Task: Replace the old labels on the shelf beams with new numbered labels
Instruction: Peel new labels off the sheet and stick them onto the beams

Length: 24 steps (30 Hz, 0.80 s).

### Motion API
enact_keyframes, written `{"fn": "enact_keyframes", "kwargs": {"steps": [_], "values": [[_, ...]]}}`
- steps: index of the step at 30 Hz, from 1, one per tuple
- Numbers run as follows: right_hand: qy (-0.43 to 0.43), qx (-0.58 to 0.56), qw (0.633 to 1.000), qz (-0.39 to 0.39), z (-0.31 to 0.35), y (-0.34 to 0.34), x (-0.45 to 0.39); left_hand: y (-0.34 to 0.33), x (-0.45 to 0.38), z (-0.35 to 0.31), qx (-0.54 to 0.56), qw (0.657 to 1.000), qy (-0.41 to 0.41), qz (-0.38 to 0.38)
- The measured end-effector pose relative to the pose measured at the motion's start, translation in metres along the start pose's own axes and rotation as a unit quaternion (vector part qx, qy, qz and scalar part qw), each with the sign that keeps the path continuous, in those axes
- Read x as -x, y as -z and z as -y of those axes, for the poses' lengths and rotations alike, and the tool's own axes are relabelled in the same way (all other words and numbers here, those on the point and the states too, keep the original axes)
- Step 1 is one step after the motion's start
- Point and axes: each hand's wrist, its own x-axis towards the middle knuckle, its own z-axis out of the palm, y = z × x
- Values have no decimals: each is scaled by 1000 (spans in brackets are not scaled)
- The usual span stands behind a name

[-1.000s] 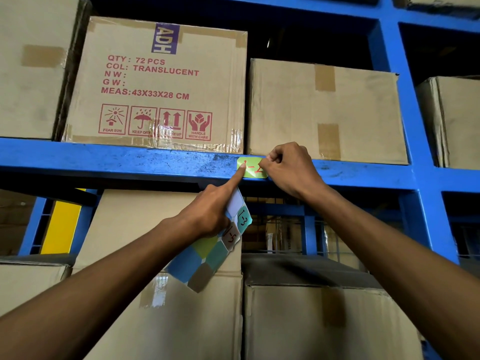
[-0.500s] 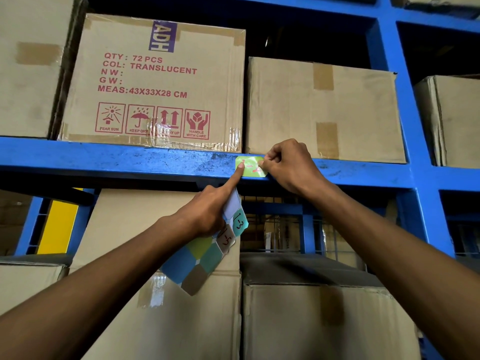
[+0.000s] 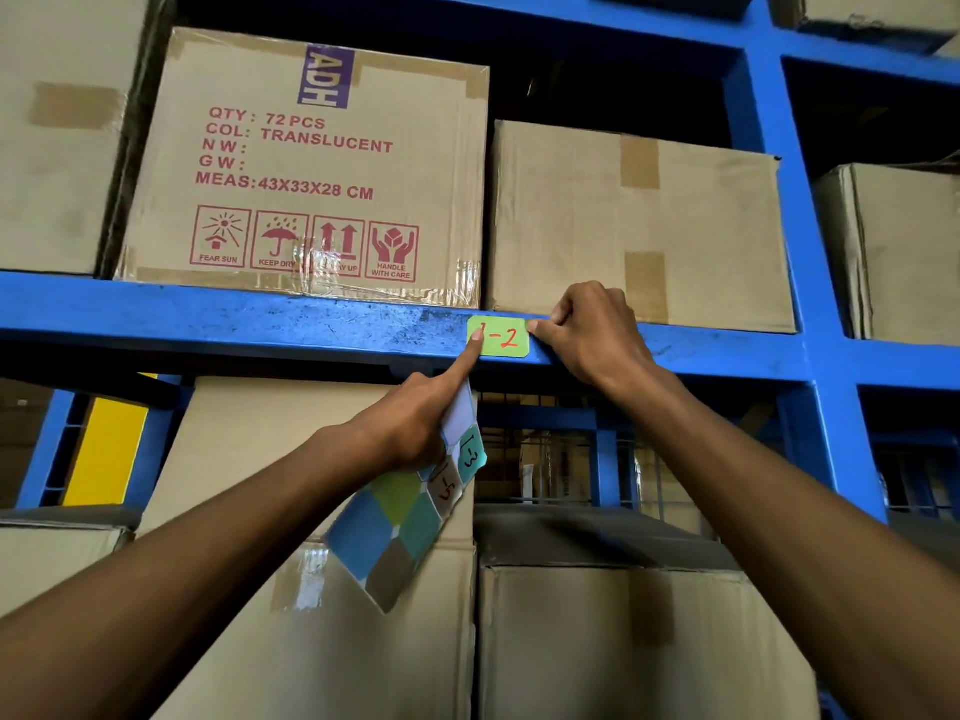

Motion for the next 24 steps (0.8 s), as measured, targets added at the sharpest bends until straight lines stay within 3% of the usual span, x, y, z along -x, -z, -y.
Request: {"fn": "enact_keyframes", "kwargs": {"steps": [2, 5, 8, 11, 15, 20, 24], "values": [[19, 27, 999, -16, -5, 4, 7, -1, 2, 1, -10, 1000, -3, 1], [145, 125, 980, -51, -4, -1, 26, -4, 5, 4, -40, 999, -6, -4], [234, 215, 948, -6, -2, -15, 36, -4, 4, 6, -50, 999, -3, 4], [194, 249, 949, 23, -14, -27, 37, -1, 4, 8, -36, 999, -9, 4], [91, 200, 975, 11, -26, -29, 41, 5, 8, 7, -23, 1000, -8, 2], [152, 201, 968, -16, -9, -32, 40, 23, -7, -5, 40, 999, 22, 3], [162, 216, 963, -3, -20, -39, 45, 22, -7, -10, 14, 998, 43, 36]]}}
